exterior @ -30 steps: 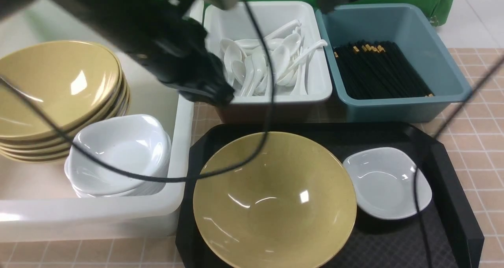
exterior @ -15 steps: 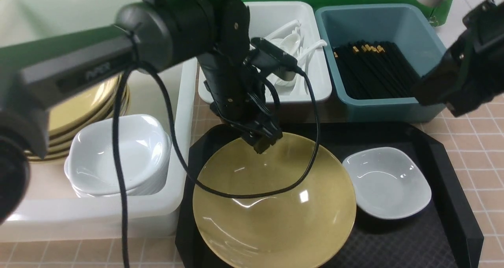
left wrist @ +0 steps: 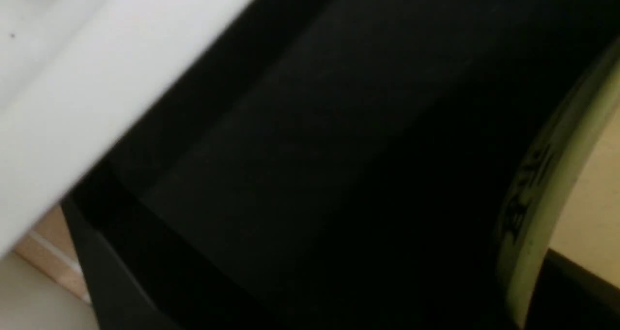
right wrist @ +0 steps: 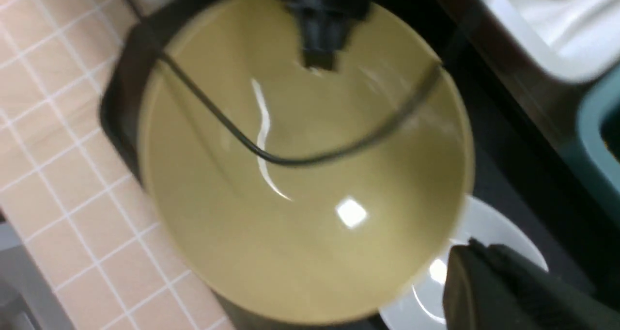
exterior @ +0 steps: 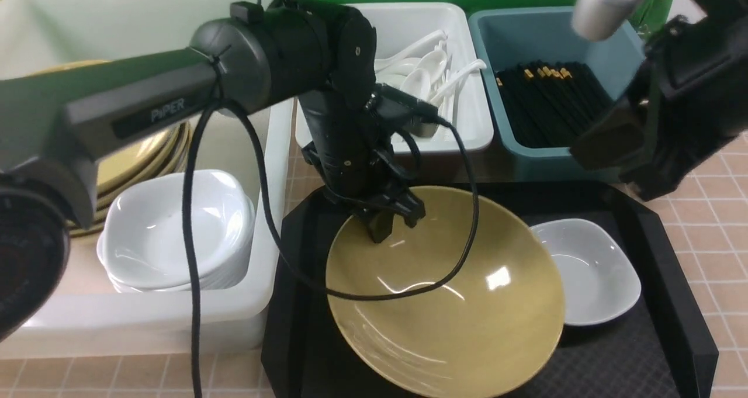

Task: On brown table put chopsticks spoon bowls plates into blue grey white boxes.
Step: 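Grasp the large bowl on the tray by its rim, then place the tan bowl onto the bowl stack in the left bin with the left gripper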

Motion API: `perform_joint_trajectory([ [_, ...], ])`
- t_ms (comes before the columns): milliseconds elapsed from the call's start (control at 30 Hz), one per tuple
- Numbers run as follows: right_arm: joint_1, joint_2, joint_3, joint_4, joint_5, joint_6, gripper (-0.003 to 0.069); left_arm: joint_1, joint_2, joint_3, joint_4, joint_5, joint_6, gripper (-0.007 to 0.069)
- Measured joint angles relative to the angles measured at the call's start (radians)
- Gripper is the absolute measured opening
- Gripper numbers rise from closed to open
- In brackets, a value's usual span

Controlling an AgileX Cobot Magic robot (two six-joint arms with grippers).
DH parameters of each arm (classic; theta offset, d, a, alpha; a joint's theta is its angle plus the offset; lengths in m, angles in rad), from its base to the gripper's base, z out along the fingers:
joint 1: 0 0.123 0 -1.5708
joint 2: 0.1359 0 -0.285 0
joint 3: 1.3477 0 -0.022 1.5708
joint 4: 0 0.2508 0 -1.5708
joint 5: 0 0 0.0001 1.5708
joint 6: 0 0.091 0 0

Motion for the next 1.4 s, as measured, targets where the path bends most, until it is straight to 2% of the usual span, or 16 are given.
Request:
perform_joint_trajectory([
  [100, 0.071, 0.031, -0.053, -0.022, 0.0, -0.004, 0.0038, 0.015, -0.03, 0.0, -0.05, 0.015, -0.003, 0.0021],
  [233, 0.202, 0.099, -0.186, -0.053, 0.0, -0.01, 0.004, 0.11, -0.155, 0.006, -0.152, 0.009, 0.032, 0.0008],
  [367, 0.296, 0.158, -0.307, -0.055, 0.0, -0.011, 0.0041, 0.279, -0.325, 0.008, -0.274, 0.028, 0.066, 0.0008],
  [467, 0.334, 0.183, -0.372, -0.055, 0.0, -0.018, 0.0043, 0.431, -0.431, 0.008, -0.331, 0.051, 0.083, 0.0007],
  [500, 0.349, 0.192, -0.399, -0.058, 0.0, -0.02, 0.0043, 0.552, -0.488, 0.008, -0.355, 0.073, 0.089, 0.0008],
  [600, 0.36, 0.198, -0.417, -0.06, -0.001, -0.024, 0.0044, 0.732, -0.538, 0.008, -0.374, 0.087, 0.096, 0.0008],
  [633, 0.362, 0.202, -0.421, -0.062, 0.0, -0.026, 0.0044, 0.843, -0.552, 0.01, -0.381, 0.09, 0.099, 0.0008],
  [700, 0.362, 0.205, -0.421, -0.073, 0.001, -0.027, 0.0044, 0.989, -0.553, 0.029, -0.395, 0.077, 0.101, 0.0008],
  [733, 0.362, 0.209, -0.421, -0.075, 0.003, -0.028, 0.0045, 1.049, -0.545, 0.042, -0.402, 0.059, 0.104, 0.0008],
  [800, 0.362, 0.213, -0.421, -0.081, 0.005, -0.031, 0.0046, 1.106, -0.526, 0.067, -0.411, 0.027, 0.108, 0.0008],
  [900, 0.362, 0.225, -0.421, -0.091, 0.008, -0.037, 0.0047, 1.148, -0.466, 0.097, -0.414, -0.016, 0.115, 0.0008],
  [1133, 0.362, 0.248, -0.421, -0.103, 0.028, -0.037, 0.0046, 1.15, -0.33, 0.11, -0.384, -0.054, 0.12, 0.0036],
  [1267, 0.362, 0.25, -0.421, -0.112, 0.044, -0.04, 0.0046, 1.15, -0.292, 0.11, -0.351, -0.064, 0.139, 0.0137],
  [1400, 0.362, 0.25, -0.421, -0.126, 0.044, -0.043, 0.0048, 1.15, -0.291, 0.11, -0.321, -0.065, 0.154, 0.03],
])
